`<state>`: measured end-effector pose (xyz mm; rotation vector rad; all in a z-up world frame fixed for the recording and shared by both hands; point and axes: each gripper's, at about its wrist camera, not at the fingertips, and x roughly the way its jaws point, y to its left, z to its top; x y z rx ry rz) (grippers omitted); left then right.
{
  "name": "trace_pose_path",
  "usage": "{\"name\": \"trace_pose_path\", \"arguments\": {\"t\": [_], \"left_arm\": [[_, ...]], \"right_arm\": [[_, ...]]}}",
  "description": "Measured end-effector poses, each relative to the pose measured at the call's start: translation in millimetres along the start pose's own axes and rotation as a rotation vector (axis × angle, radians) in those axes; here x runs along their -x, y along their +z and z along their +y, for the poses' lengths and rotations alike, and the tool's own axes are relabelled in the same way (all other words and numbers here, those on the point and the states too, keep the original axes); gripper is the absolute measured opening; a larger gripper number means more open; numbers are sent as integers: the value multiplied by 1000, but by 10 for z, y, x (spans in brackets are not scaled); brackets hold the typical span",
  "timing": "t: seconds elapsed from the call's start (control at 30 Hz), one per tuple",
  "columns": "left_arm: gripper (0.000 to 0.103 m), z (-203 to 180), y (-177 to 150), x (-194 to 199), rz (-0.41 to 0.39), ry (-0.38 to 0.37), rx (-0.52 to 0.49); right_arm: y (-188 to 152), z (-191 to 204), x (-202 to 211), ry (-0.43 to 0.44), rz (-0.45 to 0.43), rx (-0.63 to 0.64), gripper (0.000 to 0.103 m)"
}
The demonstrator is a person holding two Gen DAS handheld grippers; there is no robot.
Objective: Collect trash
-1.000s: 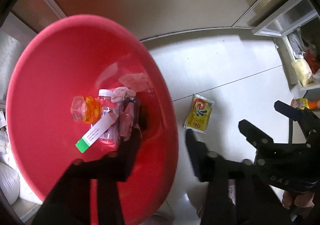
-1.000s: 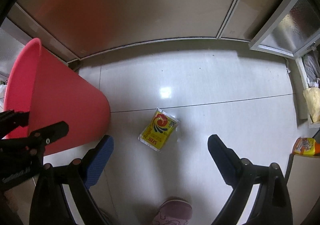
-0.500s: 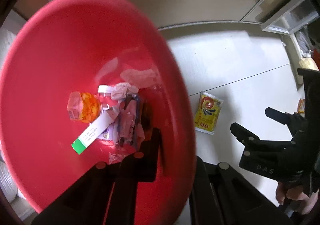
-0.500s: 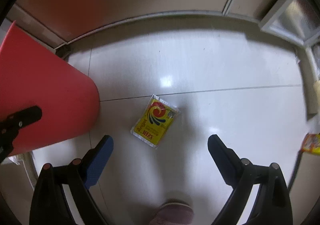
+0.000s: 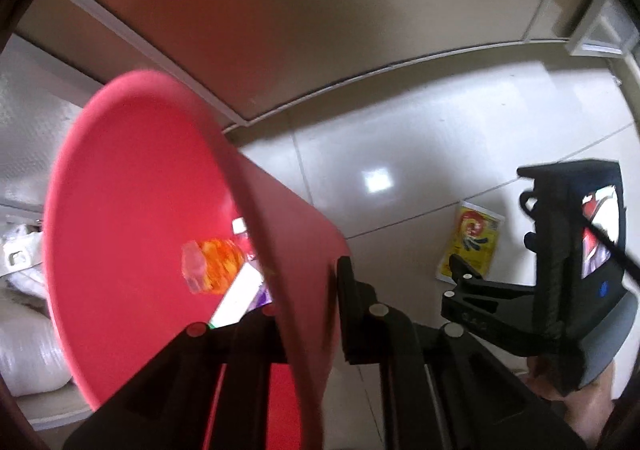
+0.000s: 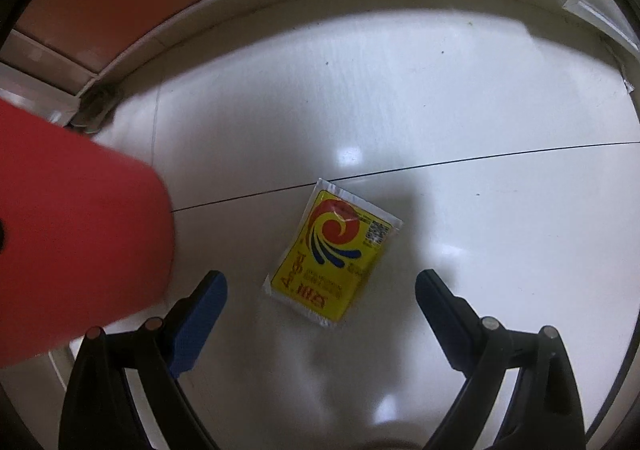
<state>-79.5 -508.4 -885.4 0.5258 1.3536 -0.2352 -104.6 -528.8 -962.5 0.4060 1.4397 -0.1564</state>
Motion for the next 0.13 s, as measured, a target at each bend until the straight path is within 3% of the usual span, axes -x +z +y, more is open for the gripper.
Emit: {"name": "trace_pose_path", "arguments": {"t": [0.13], "left_arm": [[12, -47, 51, -30, 19, 62, -30]], "right_arm": [[-22, 66, -159, -14, -24, 4, 95]]}}
